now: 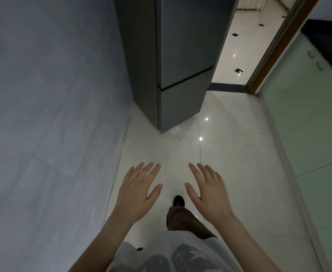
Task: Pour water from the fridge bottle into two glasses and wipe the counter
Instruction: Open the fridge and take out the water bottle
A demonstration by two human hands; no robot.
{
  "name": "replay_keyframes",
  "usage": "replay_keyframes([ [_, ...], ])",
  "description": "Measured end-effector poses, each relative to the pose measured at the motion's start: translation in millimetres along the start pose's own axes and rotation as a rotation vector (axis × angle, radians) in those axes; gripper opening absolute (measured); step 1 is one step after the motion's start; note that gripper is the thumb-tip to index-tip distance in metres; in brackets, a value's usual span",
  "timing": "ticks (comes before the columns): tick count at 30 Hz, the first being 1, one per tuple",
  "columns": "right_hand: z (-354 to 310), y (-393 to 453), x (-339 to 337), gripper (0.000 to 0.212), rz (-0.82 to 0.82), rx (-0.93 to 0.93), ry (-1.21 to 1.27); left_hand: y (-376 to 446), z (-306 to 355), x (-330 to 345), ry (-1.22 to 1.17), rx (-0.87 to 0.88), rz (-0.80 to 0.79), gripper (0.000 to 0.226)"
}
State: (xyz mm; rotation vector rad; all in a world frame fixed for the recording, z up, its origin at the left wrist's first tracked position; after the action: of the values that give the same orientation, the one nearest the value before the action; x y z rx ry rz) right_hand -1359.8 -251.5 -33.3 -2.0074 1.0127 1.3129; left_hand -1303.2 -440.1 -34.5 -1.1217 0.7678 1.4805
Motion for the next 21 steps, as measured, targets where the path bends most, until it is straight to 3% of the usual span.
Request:
replay_keyframes([
  [8, 57.1, 158.3, -62.1, 0.063, 0.020, -0.099, -0.029, 163.9, 28.7, -45.8, -0.042, -0.050, 0.073, 0.070],
  [13, 66.4, 244.3, -95.1, 0.060, 0.062, -0.165, -0.063, 247.7, 27.7, -85.2, -0.044, -0.060, 0.146, 0.062],
  [21, 70.7, 364.2, -77.0, 0.058, 0.042, -0.148, -0.052, 359.6, -16.5, -84.9, -0.064, -0.027, 0.077, 0.064],
])
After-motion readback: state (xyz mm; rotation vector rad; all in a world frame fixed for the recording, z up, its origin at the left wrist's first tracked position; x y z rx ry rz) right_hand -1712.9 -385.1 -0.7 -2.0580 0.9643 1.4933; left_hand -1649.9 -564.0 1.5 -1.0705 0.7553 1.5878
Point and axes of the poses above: each hand's wrist, its own y-axis towards the middle knuckle, its own x-axis out of the palm, z = x × y, the point moved 8 cm from there along y, towards the middle knuckle, and after that the axes turned 10 degrees about -x, right-handed, at the moved point
